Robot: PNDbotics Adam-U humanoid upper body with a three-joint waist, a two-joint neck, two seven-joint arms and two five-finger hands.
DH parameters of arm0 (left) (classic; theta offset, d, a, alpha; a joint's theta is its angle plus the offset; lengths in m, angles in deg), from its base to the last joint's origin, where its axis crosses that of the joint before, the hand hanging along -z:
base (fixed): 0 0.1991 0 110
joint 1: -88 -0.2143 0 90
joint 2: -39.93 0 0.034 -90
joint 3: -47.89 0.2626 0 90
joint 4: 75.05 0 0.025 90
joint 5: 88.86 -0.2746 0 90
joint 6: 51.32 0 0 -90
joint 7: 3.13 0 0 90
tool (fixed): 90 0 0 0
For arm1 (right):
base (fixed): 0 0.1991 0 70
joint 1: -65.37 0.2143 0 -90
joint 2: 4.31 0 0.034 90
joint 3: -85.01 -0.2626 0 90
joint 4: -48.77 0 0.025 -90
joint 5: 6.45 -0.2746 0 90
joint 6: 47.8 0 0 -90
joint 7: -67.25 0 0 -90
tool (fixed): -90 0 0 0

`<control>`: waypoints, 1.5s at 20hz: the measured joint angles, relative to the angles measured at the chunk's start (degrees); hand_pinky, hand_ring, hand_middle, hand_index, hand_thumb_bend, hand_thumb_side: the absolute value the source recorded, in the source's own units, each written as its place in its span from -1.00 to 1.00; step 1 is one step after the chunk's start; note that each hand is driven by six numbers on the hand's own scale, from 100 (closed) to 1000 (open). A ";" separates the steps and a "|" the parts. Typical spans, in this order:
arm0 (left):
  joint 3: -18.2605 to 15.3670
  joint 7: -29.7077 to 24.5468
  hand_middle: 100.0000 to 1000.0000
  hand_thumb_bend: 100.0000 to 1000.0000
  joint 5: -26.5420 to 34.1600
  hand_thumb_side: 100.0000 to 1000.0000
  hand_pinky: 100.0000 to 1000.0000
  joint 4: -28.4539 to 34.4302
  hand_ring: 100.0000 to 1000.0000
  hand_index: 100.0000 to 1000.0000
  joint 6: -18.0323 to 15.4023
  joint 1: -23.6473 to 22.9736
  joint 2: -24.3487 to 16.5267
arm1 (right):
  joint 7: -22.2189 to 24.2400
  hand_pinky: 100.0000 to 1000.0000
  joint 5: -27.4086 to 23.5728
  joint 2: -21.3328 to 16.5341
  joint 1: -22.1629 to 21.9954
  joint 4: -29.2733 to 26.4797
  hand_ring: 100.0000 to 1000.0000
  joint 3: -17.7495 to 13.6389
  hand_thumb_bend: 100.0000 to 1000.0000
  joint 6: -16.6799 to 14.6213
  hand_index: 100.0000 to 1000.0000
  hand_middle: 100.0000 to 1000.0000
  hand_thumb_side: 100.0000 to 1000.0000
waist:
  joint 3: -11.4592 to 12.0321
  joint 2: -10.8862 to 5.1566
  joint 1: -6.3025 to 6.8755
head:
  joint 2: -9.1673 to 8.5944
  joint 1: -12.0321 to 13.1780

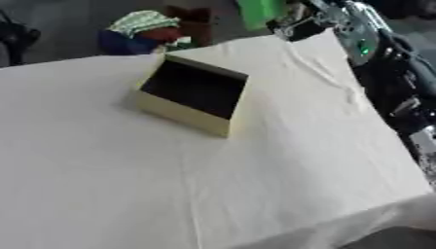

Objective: Pick up objects on the table and place them in the box.

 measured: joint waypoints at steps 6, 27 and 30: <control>0.29 -0.33 -0.02 -1.00 0.20 0.45 0.38 0.00 0.02 0.59 -0.02 0.17 0.00 | 4.98 0.39 2.76 7.44 3.03 4.21 0.61 2.22 -1.00 -2.10 0.11 -0.20 -1.00 | 0.43 0.00 0.26 | 0.00 -0.50; 0.32 -0.50 -0.02 -1.00 0.42 0.46 0.38 0.00 0.02 0.59 0.05 0.36 0.03 | 18.57 0.67 19.67 12.84 3.44 8.65 0.90 2.33 -0.69 2.78 1.00 1.00 -0.02 | 0.86 0.01 -0.18 | 0.02 -0.72; 0.32 -0.49 -0.02 -1.00 0.42 0.46 0.38 0.00 0.02 0.59 0.06 0.36 0.03 | 16.67 0.69 22.16 12.48 3.45 7.34 0.91 1.77 -0.57 2.80 1.00 1.00 0.06 | 0.89 0.01 -0.24 | 0.03 -0.70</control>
